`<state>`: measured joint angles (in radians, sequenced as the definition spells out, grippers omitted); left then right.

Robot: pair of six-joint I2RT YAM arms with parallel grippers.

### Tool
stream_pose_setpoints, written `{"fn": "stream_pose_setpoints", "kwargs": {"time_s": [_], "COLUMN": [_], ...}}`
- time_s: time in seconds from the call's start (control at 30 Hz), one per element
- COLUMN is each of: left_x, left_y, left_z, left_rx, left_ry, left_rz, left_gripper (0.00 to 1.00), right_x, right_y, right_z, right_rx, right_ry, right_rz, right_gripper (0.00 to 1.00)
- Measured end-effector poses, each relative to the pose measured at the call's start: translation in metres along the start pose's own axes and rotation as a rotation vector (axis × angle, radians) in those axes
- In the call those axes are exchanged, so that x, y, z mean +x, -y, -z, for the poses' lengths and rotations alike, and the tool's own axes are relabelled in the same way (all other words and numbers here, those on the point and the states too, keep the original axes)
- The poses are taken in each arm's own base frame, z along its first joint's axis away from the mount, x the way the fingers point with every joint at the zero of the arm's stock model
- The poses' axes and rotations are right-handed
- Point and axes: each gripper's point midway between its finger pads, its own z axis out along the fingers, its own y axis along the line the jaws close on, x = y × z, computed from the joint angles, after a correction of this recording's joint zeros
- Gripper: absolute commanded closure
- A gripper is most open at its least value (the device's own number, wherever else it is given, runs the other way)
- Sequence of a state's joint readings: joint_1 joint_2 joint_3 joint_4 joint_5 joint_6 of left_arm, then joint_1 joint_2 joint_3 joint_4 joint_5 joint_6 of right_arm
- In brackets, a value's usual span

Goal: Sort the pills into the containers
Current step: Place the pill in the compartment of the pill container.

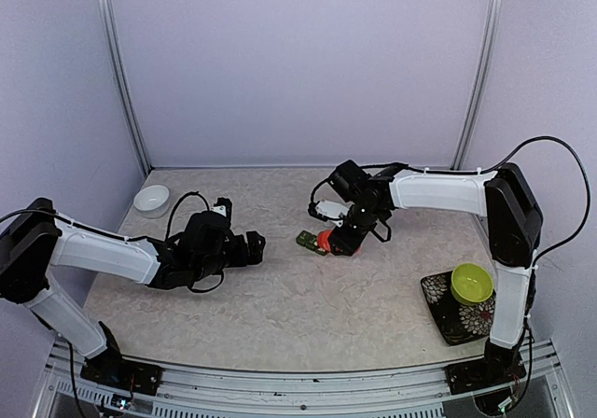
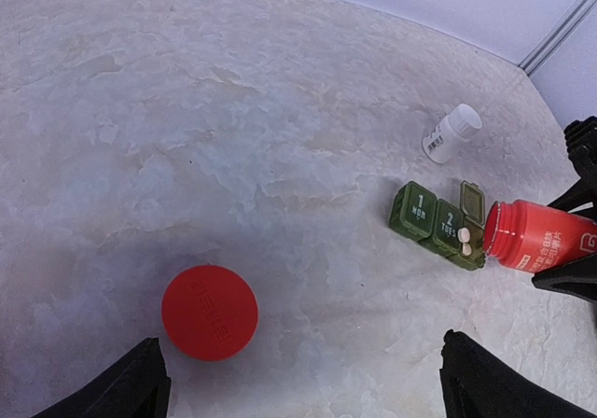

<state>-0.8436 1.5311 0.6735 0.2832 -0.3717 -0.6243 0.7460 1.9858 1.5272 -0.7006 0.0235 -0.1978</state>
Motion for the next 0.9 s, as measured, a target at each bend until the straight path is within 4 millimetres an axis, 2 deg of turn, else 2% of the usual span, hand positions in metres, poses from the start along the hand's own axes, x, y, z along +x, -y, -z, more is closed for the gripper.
{"fn": "stream_pose_setpoints", "kwargs": {"time_s": [0.27, 0.9], "left_x": [0.0, 0.0016], "left_y": [0.0, 0.0], "left_z": [0.0, -0.0006], "left_rx": [0.0, -0.001], "left_ry": [0.0, -0.004], "left_rz": [0.0, -0.002], "left_gripper": [0.01, 0.01], "right_x": [0.0054, 0.0029], "right_y": [-0.002, -0.0012], "right_z": [-0.0077, -0.0046], "right_rx": [-0.001, 0.009], "right_ry": [0.001, 0.036], "right_rz": [-0.001, -0.005], "right_gripper": [0.69, 0.69]}}
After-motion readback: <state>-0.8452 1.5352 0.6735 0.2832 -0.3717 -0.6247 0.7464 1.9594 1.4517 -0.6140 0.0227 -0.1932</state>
